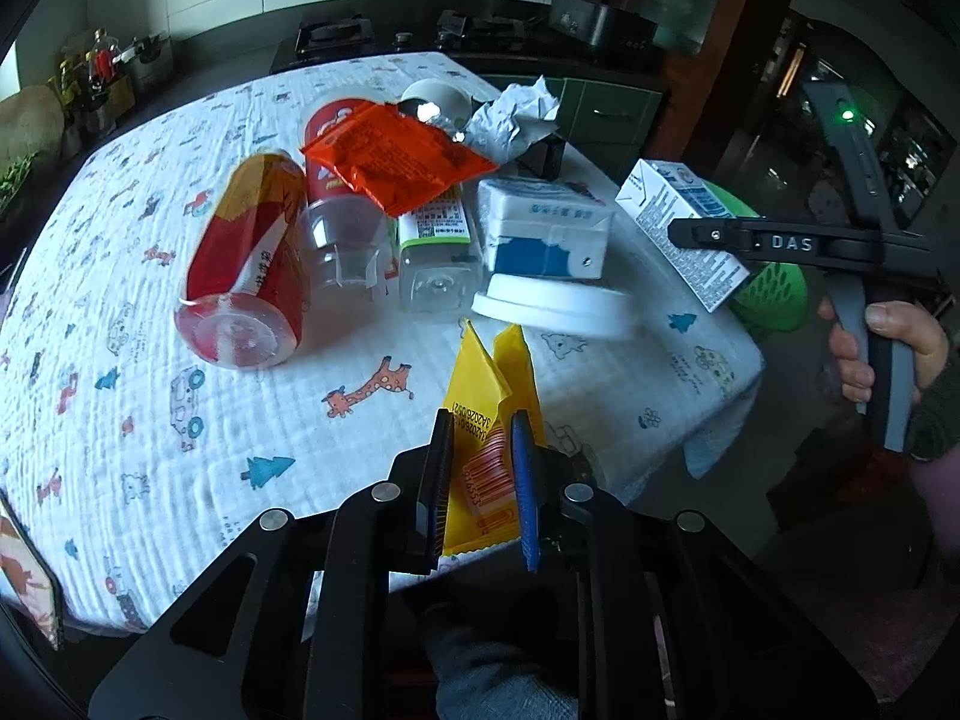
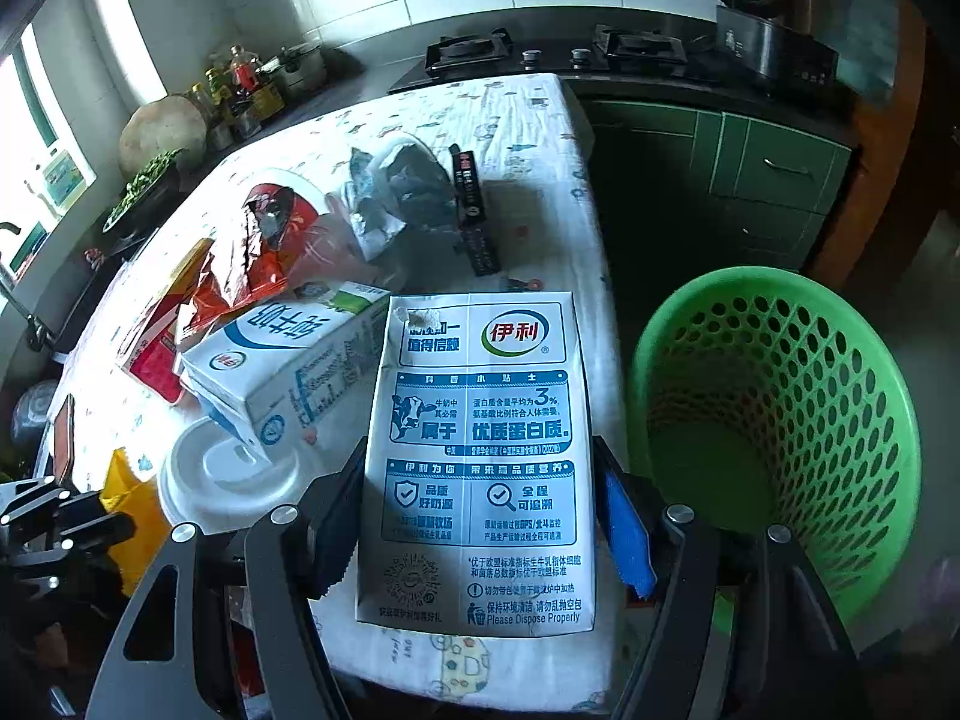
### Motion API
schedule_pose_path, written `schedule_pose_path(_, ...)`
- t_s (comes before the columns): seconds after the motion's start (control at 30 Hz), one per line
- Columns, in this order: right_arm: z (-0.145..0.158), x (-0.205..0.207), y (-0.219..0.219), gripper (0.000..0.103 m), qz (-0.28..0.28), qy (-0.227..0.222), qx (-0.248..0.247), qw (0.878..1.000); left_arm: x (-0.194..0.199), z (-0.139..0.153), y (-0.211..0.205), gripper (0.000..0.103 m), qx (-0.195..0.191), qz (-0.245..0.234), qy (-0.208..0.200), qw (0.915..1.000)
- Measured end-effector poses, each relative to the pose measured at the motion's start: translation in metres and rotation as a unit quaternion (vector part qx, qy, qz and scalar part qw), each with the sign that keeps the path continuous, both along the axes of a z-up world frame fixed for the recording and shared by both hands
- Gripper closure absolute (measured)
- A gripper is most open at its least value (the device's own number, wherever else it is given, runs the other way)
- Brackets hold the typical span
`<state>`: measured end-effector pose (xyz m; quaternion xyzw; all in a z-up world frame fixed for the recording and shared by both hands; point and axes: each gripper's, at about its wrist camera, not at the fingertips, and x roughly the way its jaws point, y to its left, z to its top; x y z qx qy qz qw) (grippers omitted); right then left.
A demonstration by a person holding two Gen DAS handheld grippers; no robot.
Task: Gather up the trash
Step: 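Carry the carton into the green basket and open the right gripper while the left carries the yellow bag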
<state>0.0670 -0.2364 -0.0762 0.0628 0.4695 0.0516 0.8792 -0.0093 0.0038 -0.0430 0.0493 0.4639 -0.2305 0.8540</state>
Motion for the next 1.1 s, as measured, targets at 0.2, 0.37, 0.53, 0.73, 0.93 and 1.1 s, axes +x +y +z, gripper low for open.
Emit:
schedule_pose_path(0.2,0.001,-0.003,-0.010,0.037,-0.009,-0.002,-0.001,1.000,-0.005,0.011,0.004,0.086,0.001,-0.007,-0.007,1.0000)
schedule_pose_path(0.37,0.000,-0.004,-0.014,0.037,-0.014,-0.001,-0.003,1.000,-0.009,0.015,0.010,0.087,0.005,-0.008,-0.008,0.9999)
schedule_pose_path(0.53,0.000,-0.006,-0.016,0.037,-0.017,-0.001,-0.006,1.000,-0.008,0.020,0.013,0.087,0.001,-0.003,-0.014,0.9999)
schedule_pose_path(0.73,0.003,-0.008,-0.017,0.037,-0.018,-0.005,-0.012,1.000,-0.005,0.027,0.005,0.087,-0.007,-0.012,-0.025,0.9996)
schedule_pose_path(0.93,0.007,-0.011,-0.018,0.037,-0.021,-0.009,-0.014,1.000,0.002,0.034,-0.009,0.087,-0.021,-0.022,-0.038,0.9988)
schedule_pose_path(1.1,0.009,-0.015,-0.024,0.037,-0.029,-0.010,-0.017,0.999,0.010,0.042,-0.027,0.087,-0.027,-0.041,-0.053,0.9974)
